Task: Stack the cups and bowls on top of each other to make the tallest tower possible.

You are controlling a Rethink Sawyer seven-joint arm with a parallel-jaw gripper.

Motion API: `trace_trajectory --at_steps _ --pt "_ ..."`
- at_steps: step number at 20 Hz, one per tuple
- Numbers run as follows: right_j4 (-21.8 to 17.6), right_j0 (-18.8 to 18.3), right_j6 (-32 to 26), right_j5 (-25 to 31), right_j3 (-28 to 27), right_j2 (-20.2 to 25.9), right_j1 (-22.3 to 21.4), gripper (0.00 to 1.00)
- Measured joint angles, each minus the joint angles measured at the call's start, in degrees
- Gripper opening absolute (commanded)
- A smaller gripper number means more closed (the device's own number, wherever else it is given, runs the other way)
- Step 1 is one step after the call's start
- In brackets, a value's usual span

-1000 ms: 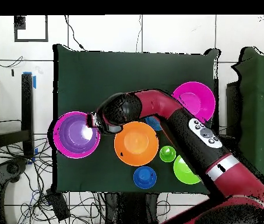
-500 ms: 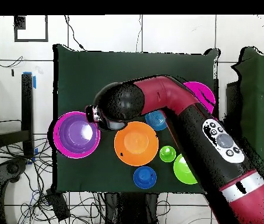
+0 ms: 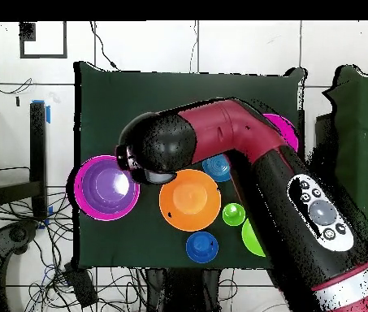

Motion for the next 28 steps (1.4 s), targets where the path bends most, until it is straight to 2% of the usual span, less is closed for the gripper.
trace_trajectory --at_steps 1,13,18,28 --pt "-0.1 0.5 0.0 -0.2 0.0 0.0 -0.4 0.0" --pt "-2.3 4.5 0.0 -4.1 0.0 -0.9 -0.6 0.0" --pt "-4.2 7.5 0.0 -10.3 0.0 -3.5 -0.5 0.0" --pt "-8.5 14.1 0.0 -23.9 0.0 -11.7 1.7 0.0"
